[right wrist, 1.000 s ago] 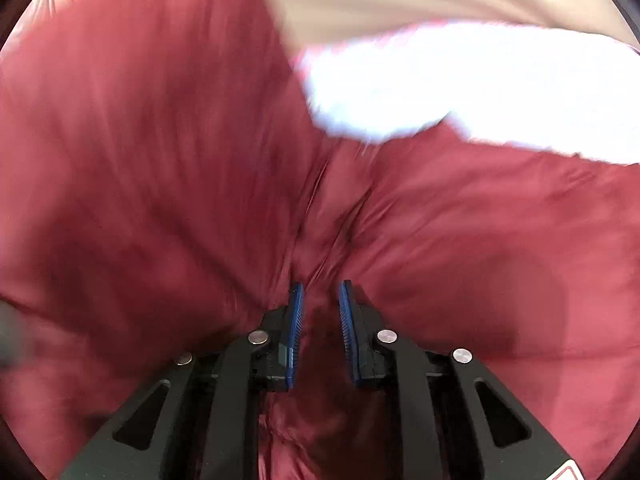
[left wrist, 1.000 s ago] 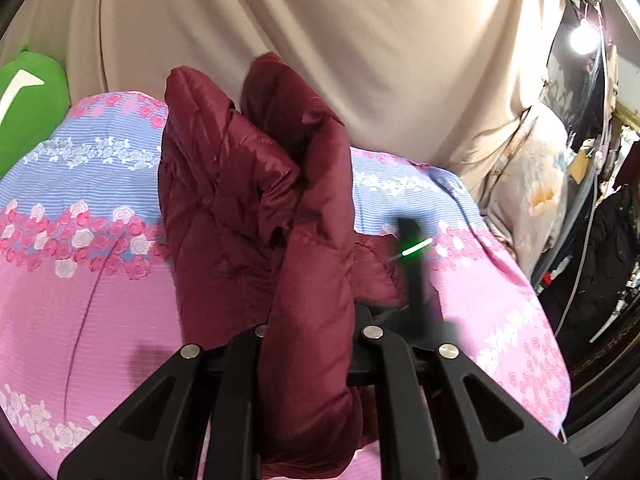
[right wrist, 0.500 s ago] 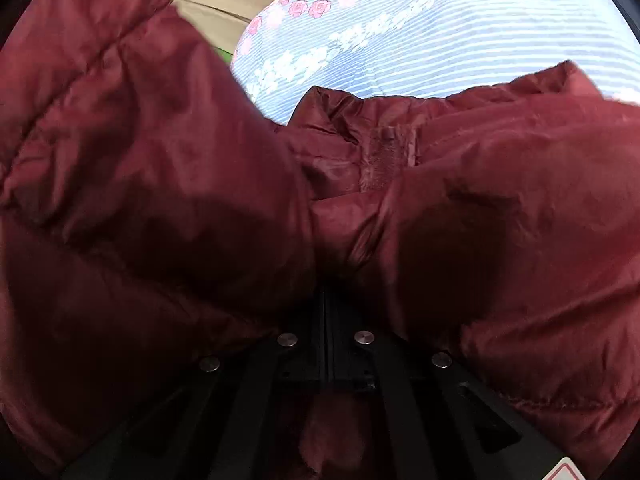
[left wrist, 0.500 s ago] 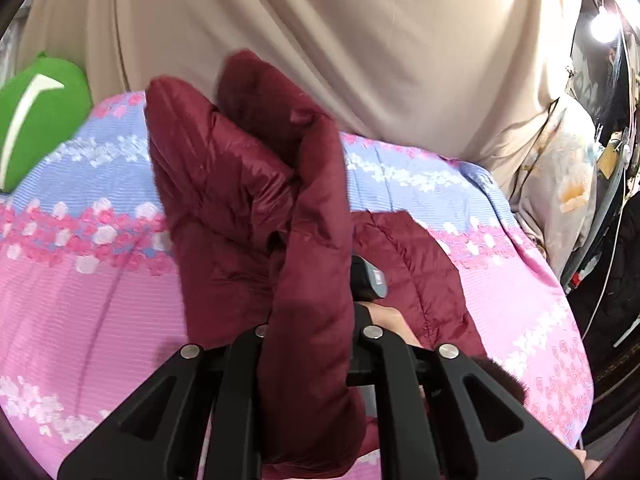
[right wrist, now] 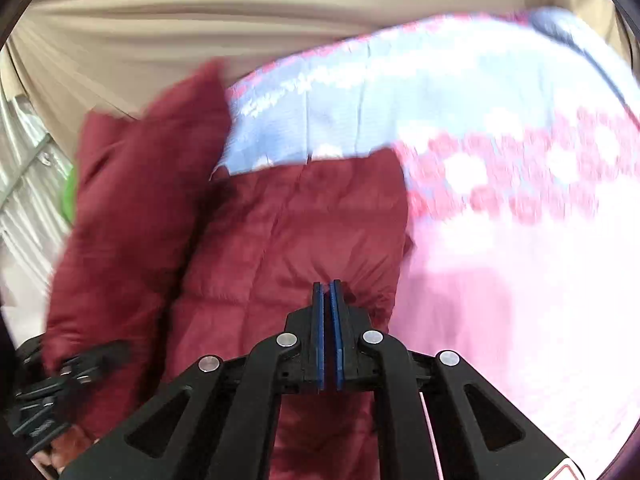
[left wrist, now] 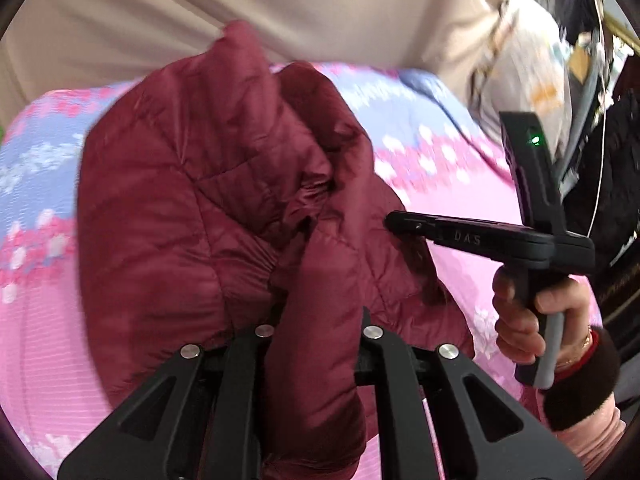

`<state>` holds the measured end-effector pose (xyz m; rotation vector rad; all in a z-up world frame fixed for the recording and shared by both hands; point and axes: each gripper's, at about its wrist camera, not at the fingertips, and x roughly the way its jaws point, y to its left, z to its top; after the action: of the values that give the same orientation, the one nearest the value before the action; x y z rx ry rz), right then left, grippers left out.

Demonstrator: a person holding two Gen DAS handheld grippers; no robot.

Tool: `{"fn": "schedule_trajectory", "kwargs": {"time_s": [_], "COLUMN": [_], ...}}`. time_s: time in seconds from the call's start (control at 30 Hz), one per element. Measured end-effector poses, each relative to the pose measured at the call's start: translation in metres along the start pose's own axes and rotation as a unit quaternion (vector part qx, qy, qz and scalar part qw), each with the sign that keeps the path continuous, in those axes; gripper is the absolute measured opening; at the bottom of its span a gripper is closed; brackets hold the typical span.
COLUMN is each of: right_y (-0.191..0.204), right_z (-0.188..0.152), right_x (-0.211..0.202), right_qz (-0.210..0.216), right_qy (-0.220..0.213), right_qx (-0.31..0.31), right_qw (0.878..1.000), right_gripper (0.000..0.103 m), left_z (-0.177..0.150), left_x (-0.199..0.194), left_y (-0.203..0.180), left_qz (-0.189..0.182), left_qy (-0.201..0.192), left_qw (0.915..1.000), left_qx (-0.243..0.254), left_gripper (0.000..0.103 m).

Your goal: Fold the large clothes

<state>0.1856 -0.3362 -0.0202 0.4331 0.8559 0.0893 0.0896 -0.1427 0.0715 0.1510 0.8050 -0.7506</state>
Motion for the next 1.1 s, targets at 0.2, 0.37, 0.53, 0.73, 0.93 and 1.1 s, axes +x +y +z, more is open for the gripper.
{"fn": "schedule_trajectory", "kwargs": {"time_s": [0.2, 0.37, 0.53, 0.73, 0.93, 1.1], "right_y": [0.011, 0.024, 0.008, -0.043, -0.056, -0.026], "right_z": [0.004, 0.032, 0.049, 0.046, 0.030, 0.004], "right_x": [0.034, 0.068, 0.085, 0.023, -0.039, -0.091], "right_qz": [0.034, 0.084, 0.133, 0.120, 0.078, 0.051], "right_qy": [0.012, 0.036, 0.057, 0.031, -0.023, -0.065], "right_qx": [-0.025, -0.031, 0.004, 0.054, 0.048, -0.003], "right_qw": [0.999, 0.995, 0.990, 0.991, 0.995, 0.997], "right_gripper": [0.007, 0.005, 0.001, 0.007, 0.019, 0.036], "left_z": [-0.001, -0.001, 0.005, 0.005, -0.002, 0.005], "left_x": [0.018, -0.016, 0.008, 0.055, 0.073, 0.007], "left_y": [-0.034, -0.056, -0.060, -0.059, -0.066, -0.054], "left_qz": [0.024, 0.039, 0.052, 0.033, 0.040, -0.049], "left_qy": [0.003, -0.043, -0.024, 0.022, 0.025, -0.011], "left_qw": [0.9994, 0.9971, 0.9974, 0.9988, 0.9984, 0.9986], "left_qx": [0.025, 0.050, 0.044, 0.027, 0.031, -0.019], "left_gripper": [0.010, 0.010, 0.011, 0.012, 0.037, 0.062]}}
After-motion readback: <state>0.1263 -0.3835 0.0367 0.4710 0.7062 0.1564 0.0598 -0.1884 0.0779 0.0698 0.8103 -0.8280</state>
